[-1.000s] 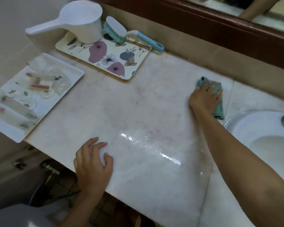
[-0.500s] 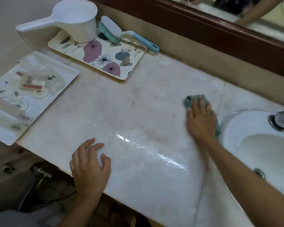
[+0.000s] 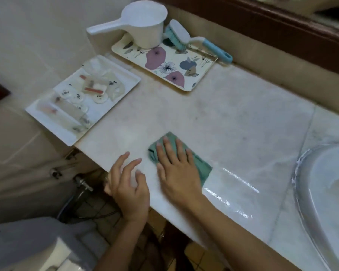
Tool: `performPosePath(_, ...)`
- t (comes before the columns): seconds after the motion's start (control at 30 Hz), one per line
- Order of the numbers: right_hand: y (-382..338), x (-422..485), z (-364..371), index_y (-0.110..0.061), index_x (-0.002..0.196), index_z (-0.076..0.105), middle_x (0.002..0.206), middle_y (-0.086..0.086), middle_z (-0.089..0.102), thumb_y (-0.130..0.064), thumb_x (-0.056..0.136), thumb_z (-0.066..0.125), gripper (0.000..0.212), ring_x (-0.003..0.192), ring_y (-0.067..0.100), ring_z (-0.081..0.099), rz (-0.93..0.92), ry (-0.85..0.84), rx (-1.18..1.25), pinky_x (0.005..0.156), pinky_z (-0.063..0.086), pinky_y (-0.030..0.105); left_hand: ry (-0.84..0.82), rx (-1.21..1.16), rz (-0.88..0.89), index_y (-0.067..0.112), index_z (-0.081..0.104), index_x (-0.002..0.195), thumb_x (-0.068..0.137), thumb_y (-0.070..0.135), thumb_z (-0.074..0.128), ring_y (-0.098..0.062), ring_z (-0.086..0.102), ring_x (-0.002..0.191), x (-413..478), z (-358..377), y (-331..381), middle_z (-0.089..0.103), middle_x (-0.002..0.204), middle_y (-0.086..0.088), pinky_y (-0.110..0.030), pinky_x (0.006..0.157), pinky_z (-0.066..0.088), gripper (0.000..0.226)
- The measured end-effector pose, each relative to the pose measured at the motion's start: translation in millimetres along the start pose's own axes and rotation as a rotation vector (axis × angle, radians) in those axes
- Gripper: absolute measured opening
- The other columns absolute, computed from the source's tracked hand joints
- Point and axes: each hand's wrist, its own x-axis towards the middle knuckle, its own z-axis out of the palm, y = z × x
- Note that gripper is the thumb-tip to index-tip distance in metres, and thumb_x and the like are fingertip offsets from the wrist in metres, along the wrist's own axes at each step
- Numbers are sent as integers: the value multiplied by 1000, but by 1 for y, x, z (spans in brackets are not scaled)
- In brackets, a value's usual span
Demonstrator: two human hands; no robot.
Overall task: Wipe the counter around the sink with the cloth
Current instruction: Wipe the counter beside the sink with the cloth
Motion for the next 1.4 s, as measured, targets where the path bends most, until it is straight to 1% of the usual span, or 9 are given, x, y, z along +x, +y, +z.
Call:
performPosePath(0.17,70,-59,-19,-36,152,15,161,-11,8,-44,100,25,54,149,15,1,-315,-105,-99,117,11,37,125,-18,-539,27,52,132,82,33,46,-14,33,135,33,-22,-32,30,153,11,-57,110,26,50)
performPosePath(0.3,108,8,-45,-40,151,15,160,-17,6,-50,96,17,56,148,11,0,-74,-51,-29,118,13,40,139,-177,-671,16,22,150,93,29,47,-29,49,123,75,1,-43,34,151,-11,-35,94,42,63)
performPosePath(0.5,37,122,-29,-24,154,9,162,5,0,-41,100,19,57,148,29,-2,249,59,-66,118,6,49,197,-46,-525,9,13,151,100,28,40,-32,56,116,76,18,-49,44,145,-18,-27,83,38,61)
performPosePath(0.7,-51,66,2,-28,154,4,162,-3,-4,-43,100,19,58,148,25,-8,-108,-61,-57,118,3,48,195,19,-543,6,17,150,98,33,39,-36,54,118,78,19,-56,44,145,-18,-29,82,40,62)
performPosePath(0.8,-44,-10,9,-29,154,10,162,-4,0,-48,99,20,58,148,25,-7,-228,-95,-75,118,4,48,192,19,-582,6,17,150,99,31,39,-35,52,121,78,17,-50,42,147,-19,-33,88,42,61)
performPosePath(0.9,-5,-80,9,-36,152,11,162,-7,4,-54,98,25,58,149,24,-6,-219,-112,-123,116,0,51,174,-10,-639,10,12,152,101,30,37,-31,48,126,77,15,-44,35,151,-16,-25,85,35,60)
performPosePath(1.1,80,-163,-6,-47,149,1,160,-15,-10,-59,97,18,57,148,13,-11,209,-7,-72,119,7,45,152,55,-641,13,12,152,101,33,36,-31,43,129,73,9,-35,32,152,-14,-33,96,33,60)
performPosePath(1.23,98,-209,-5,-45,148,22,159,-16,6,-48,96,23,52,147,10,7,518,200,69,114,15,35,106,149,-676,18,26,148,94,33,41,-33,36,133,62,0,-34,28,153,-10,-48,108,23,58)
performPosePath(1.4,106,-257,2,-33,136,49,146,-12,40,-29,90,43,46,136,15,38,517,318,253,107,35,39,2,-59,-245,20,55,119,80,12,57,-29,38,128,-35,-11,21,39,142,-4,-44,109,25,40)
